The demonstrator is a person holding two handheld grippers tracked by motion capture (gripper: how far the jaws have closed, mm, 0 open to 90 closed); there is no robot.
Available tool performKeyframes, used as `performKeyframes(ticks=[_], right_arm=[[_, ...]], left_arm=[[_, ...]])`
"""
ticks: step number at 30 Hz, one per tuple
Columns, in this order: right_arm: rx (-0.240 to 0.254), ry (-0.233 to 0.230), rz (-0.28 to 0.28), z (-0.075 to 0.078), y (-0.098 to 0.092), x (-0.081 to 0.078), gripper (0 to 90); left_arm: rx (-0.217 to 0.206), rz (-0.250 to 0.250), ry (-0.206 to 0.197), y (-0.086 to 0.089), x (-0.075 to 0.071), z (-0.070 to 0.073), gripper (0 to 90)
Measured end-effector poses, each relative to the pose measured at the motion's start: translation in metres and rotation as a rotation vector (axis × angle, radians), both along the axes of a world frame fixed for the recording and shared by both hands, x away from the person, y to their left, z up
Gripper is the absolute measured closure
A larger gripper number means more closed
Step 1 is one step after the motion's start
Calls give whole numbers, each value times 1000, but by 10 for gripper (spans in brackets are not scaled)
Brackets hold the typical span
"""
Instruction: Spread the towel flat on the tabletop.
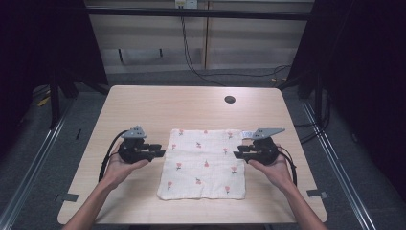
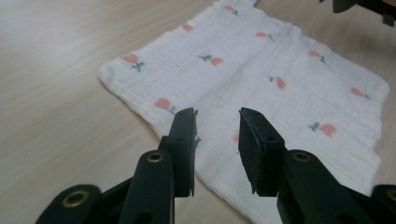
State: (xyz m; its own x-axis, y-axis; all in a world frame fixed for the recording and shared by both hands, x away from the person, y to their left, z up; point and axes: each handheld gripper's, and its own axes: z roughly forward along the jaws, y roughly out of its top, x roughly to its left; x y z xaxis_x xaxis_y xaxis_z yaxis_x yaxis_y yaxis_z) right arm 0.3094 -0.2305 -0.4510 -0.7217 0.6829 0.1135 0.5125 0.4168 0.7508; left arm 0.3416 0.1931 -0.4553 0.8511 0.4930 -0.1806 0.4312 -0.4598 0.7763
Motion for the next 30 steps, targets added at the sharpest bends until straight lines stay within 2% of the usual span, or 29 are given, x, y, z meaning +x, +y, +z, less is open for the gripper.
performKeyframes(ticks=[1,2,4,5,6,8,9,10,12,15,17,19,20,22,24,27,30], right_arm=[[-7,11,12,-3,3,-5,648],[-18,20,28,-6,6,-10,643],[-27,34,40,-13,9,-18,637],[-29,35,48,-16,11,-21,636],[-24,45,51,-22,12,-23,630],[-48,67,56,-28,14,-25,614],[-49,77,58,-31,15,-26,605],[-42,84,67,-33,16,-28,595],[-61,81,78,-35,19,-31,580],[-82,73,91,-36,23,-35,564],[-110,72,108,-39,26,-35,557],[-151,71,115,-42,31,-35,554],[-173,56,124,-42,33,-35,555],[-199,65,118,-40,35,-35,604],[-194,59,117,-40,33,-34,668],[-177,62,104,-41,29,-31,752],[-159,62,110,-42,26,-30,849]], left_arm=[[0,0,0,0,0,0,671],[21,-36,8,-3,-10,-5,672],[34,-61,15,-8,-16,-12,678],[34,-61,15,-8,-16,-12,676],[75,-83,10,-14,-19,-17,675],[80,-93,17,-15,-20,-18,667],[80,-93,17,-15,-20,-18,662],[99,-103,17,-17,-22,-19,671],[95,-116,23,-19,-25,-21,674],[115,-142,25,-26,-27,-27,677],[145,-144,21,-30,-28,-32,665],[141,-131,23,-32,-29,-33,616],[143,-124,23,-32,-30,-34,579],[153,-138,26,-32,-31,-37,566],[166,-135,16,-32,-34,-40,565],[161,-143,19,-32,-35,-40,577],[179,-145,-9,-34,-39,-40,664]])
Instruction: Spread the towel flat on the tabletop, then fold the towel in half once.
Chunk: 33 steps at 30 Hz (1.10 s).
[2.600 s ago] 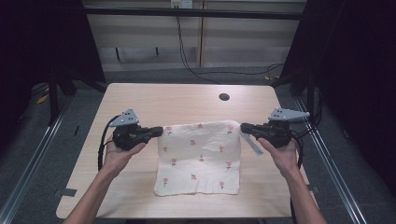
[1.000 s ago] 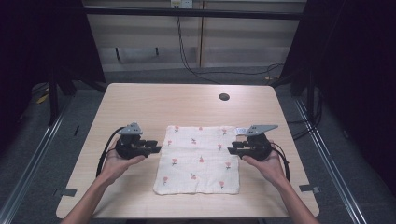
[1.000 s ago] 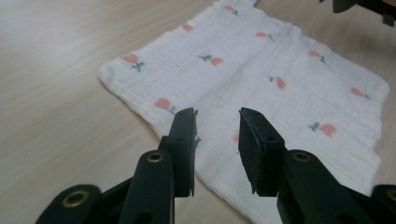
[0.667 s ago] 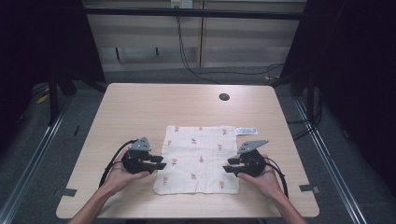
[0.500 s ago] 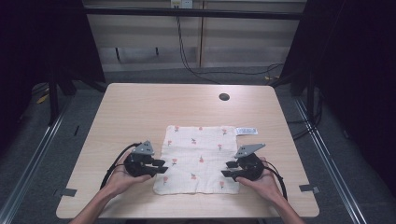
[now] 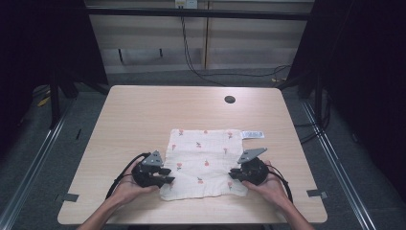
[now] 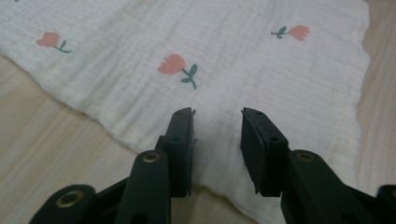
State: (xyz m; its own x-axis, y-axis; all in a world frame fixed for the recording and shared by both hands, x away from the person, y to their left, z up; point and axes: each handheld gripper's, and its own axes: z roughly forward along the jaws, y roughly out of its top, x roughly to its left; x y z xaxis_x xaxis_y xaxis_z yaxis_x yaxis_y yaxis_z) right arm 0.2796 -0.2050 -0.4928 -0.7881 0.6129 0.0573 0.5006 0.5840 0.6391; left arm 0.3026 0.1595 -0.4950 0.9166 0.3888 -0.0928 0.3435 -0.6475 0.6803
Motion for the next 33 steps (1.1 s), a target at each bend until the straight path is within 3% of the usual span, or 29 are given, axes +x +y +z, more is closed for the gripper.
performKeyframes(ticks=[1,3,5,9,14,18,19,22,24,27,28,29,33], right_arm=[[-1,14,-7,0,-1,-1,867],[13,18,5,0,-1,-3,876],[19,34,8,0,-1,-6,880],[24,38,30,0,-2,-14,883],[25,42,63,1,-1,-30,883],[25,48,72,1,1,-34,885],[22,53,91,2,3,-37,885],[27,66,98,2,3,-43,882],[35,51,95,2,3,-49,808],[36,40,95,4,1,-50,731],[100,26,66,11,-6,-44,698],[118,19,52,13,-9,-42,675],[137,-27,-36,23,-22,-23,629]], left_arm=[[-2,2,-17,-1,-3,-1,725],[25,-20,-9,-3,-8,2,810],[24,-21,-3,-2,-11,2,877],[7,-9,35,5,-14,2,889],[32,-35,40,13,-31,4,891],[27,-35,45,12,-37,4,891],[50,-50,50,13,-38,6,891],[31,-45,58,16,-41,5,891],[28,-49,66,18,-41,5,856],[-27,-48,81,18,-39,9,812],[-46,-47,85,19,-37,11,747],[-60,-47,85,19,-36,12,728],[-109,-3,75,19,-23,19,652]])
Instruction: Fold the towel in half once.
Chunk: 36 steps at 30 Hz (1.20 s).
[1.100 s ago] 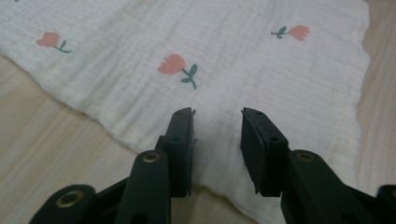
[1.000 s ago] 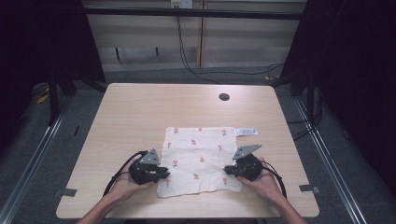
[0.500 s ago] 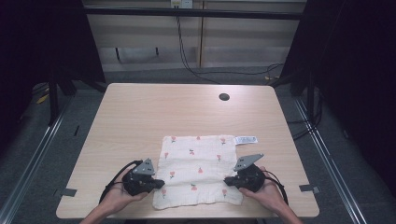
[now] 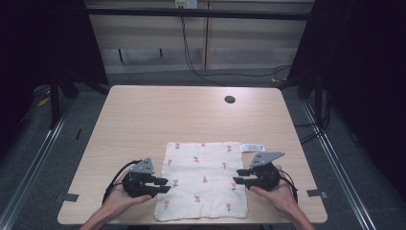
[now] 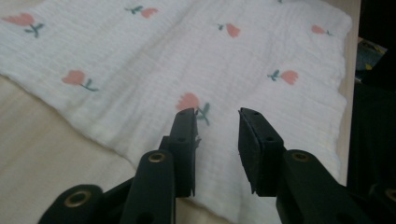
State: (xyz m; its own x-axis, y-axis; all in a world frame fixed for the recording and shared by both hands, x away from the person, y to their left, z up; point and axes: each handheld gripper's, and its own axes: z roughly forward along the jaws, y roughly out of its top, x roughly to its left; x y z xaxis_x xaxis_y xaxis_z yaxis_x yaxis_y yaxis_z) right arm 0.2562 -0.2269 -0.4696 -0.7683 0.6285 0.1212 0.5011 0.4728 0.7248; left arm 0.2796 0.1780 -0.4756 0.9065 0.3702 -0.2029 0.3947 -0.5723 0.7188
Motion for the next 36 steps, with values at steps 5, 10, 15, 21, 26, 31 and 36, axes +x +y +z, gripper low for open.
performKeyframes(ticks=[5,10,15,21,26,31,36], right_arm=[[-63,-33,-116,1,-10,32,574],[-107,-38,-152,3,-16,56,566],[-115,-16,-176,1,-20,89,577],[-62,24,-180,-2,-19,114,591],[-62,28,-178,-7,-15,121,591],[-84,29,-182,-15,-13,124,553],[-98,45,-183,-22,-12,127,547]], left_arm=[[-10,69,18,-2,25,1,570],[2,97,12,-3,42,3,526],[-34,158,-7,-10,74,14,556],[-46,192,-21,-23,100,16,563],[-35,225,-11,-17,109,10,559],[-51,261,-6,1,117,5,557],[-17,275,-6,2,122,-2,554]])
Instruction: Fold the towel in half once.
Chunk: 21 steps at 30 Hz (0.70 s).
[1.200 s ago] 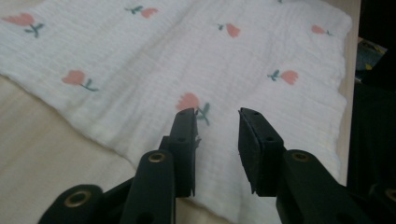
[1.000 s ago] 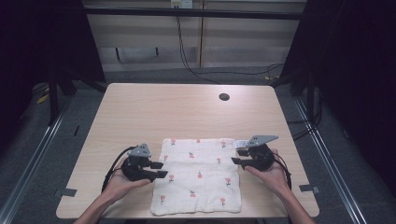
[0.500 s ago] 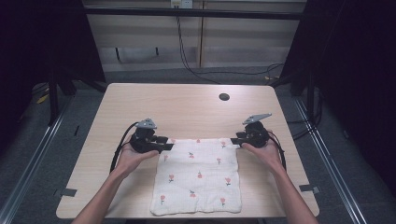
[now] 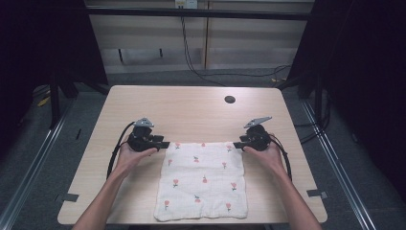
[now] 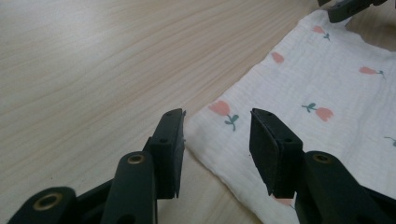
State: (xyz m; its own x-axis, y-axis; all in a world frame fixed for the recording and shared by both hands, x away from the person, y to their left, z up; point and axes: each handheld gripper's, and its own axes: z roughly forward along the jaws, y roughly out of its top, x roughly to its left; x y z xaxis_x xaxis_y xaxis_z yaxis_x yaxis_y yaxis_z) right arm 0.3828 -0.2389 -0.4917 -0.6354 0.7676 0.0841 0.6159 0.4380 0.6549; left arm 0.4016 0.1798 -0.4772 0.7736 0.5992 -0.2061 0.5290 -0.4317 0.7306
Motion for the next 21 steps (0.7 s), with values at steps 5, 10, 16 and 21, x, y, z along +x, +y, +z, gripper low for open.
performKeyframes(ticks=[5,10,16,21], right_arm=[[-22,-2,-2,-6,2,0,565],[-39,-9,12,-5,8,-4,739],[-24,-7,19,-6,10,-5,845],[-19,-9,20,-7,9,-5,854]], left_arm=[[32,5,10,-1,3,-8,546],[59,1,9,-7,4,-14,541],[62,-7,13,-11,4,-17,543],[99,6,9,-16,6,-22,504]])
